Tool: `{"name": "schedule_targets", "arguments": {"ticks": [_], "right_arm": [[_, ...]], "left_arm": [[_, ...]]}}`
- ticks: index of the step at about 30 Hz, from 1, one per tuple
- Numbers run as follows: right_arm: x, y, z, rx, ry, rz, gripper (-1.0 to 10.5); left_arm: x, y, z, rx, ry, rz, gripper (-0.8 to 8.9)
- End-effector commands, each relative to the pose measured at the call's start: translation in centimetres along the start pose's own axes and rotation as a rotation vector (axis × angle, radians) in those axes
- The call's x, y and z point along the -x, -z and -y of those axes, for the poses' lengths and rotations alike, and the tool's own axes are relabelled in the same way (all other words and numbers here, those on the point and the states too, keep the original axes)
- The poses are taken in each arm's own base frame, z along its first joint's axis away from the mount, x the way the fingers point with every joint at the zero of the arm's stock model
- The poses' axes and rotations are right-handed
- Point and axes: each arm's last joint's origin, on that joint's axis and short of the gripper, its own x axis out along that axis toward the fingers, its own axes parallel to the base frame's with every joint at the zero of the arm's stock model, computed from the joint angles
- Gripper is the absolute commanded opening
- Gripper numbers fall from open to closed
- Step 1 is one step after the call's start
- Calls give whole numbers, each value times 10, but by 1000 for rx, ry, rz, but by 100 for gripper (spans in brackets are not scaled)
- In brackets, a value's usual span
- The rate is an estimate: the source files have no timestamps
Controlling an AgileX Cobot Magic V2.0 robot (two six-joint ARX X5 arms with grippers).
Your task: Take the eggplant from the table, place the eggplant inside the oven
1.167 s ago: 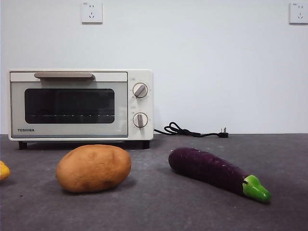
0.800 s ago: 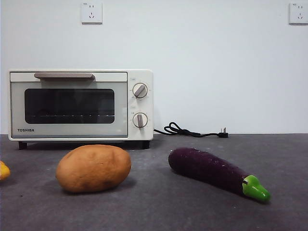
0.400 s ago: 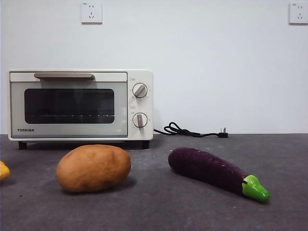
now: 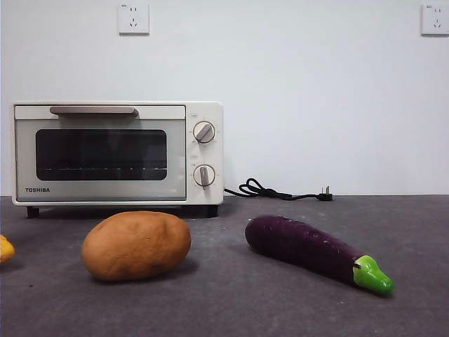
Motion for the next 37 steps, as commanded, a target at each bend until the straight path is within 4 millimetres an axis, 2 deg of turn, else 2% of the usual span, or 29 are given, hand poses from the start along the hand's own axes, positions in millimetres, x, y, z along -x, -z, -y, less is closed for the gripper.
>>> {"name": "schedule_targets", "arguments": {"ticks": [1,5,11,17,27,33,37], "right_arm": [[-8,0,1,8,-29,-55,-3],[-19,-3,1,11,-67,-107,23],[-33,-6,-1,27,-121,-165,339],[-44,-8,-4,38,-157,-213,548],[-57,-6,-10,48,-208,-304,567],[-57,-1,-13,44,-223,-350,567],[-56,-1,-14,42,-224,-357,567]], "left_arm": [[-2,0,-1,-20,2,-5,-5],[-5,0,-2,-15,3,-16,-5],[-9,1,-4,-9,4,-39,-5],[-13,1,-5,-9,4,-49,-5],[-33,-2,-15,-18,4,-66,-5],[-65,-6,-34,-29,-17,-66,-5],[-98,-1,-57,-1,-43,-120,-6]]}}
